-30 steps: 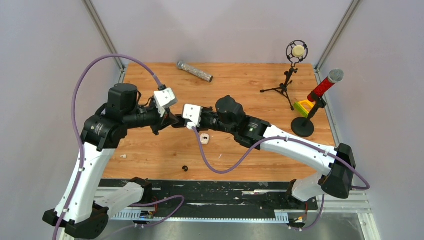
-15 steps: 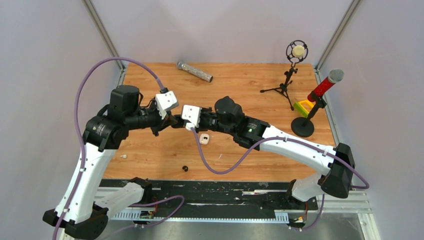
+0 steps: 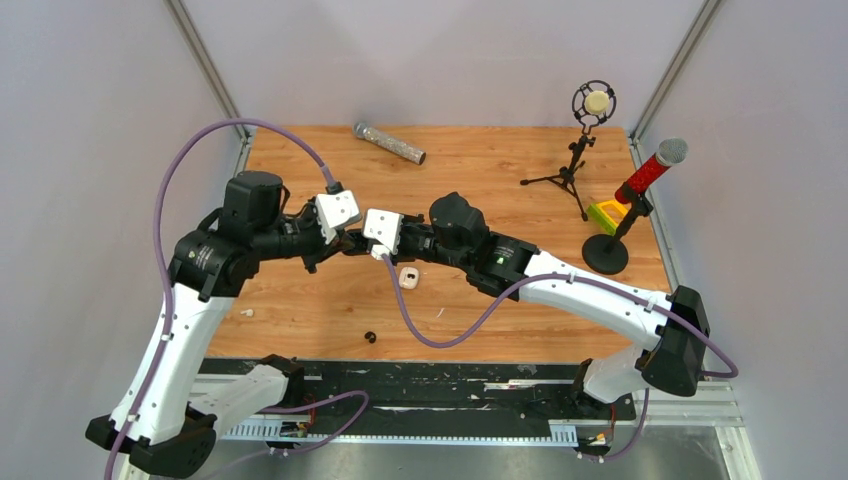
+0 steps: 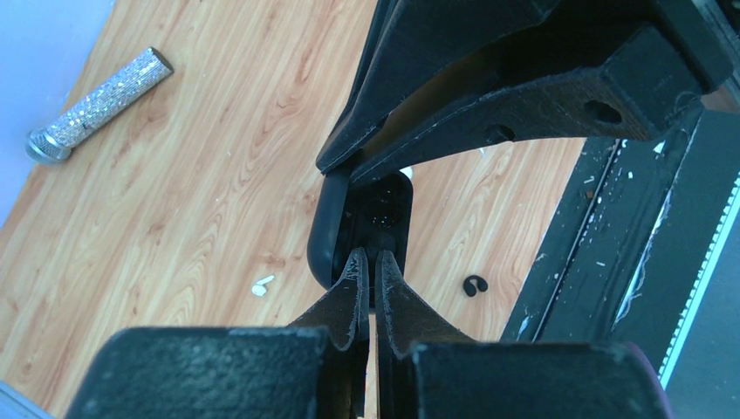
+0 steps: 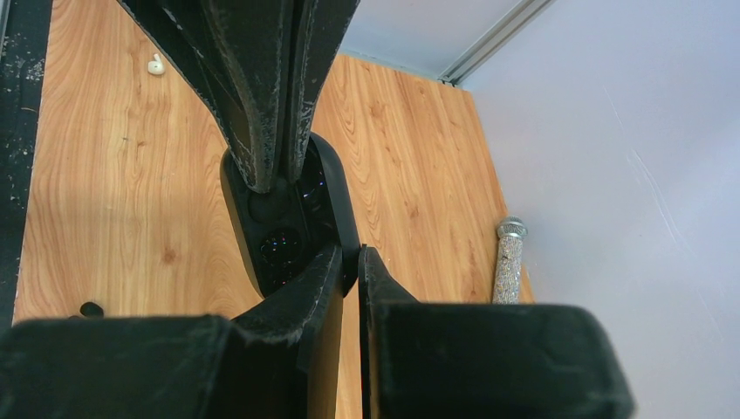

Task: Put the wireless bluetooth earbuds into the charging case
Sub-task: Place the earbud in the charging case.

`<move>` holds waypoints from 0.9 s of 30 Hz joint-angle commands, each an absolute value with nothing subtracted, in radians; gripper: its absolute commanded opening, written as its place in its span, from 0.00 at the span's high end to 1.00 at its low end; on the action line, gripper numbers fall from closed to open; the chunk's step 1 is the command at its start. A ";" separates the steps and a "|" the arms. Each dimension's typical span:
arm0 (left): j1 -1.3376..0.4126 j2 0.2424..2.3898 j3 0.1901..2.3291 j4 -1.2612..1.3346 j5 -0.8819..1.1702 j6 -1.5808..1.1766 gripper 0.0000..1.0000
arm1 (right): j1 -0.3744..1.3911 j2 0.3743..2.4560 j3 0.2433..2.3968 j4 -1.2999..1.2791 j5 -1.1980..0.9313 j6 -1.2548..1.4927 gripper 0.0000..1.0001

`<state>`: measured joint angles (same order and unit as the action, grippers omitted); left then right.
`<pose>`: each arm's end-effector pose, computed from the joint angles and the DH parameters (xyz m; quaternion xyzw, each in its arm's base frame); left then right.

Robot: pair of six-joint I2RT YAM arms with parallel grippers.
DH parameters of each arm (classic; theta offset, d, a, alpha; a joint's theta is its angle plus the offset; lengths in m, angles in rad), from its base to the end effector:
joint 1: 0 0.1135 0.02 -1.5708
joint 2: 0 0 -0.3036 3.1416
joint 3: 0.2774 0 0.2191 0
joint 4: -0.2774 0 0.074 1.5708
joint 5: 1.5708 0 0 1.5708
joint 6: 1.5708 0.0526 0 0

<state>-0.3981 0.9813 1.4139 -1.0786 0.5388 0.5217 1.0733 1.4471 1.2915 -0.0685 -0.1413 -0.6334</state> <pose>0.0933 -0.0685 0.4369 0.4893 0.7204 -0.2112 0.4439 0.1476 0.2873 0.4134 -0.6165 0.4795 0.1896 0.5950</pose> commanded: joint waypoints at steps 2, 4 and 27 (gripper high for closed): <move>-0.407 0.989 1.398 -1.117 0.492 0.585 1.00 | 1.083 1.409 1.327 0.047 -0.197 -0.605 1.00; -0.410 0.986 1.391 -1.118 0.484 0.594 1.00 | 1.083 1.406 1.328 0.050 -0.200 -0.599 1.00; -0.413 0.955 1.437 -1.068 0.512 0.526 0.69 | 1.083 1.416 1.327 0.031 -0.198 -0.580 1.00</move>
<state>-0.4129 0.9691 1.4071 -1.0702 0.5167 0.5369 1.0721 1.4471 1.2903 -0.0628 -0.1547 -0.6010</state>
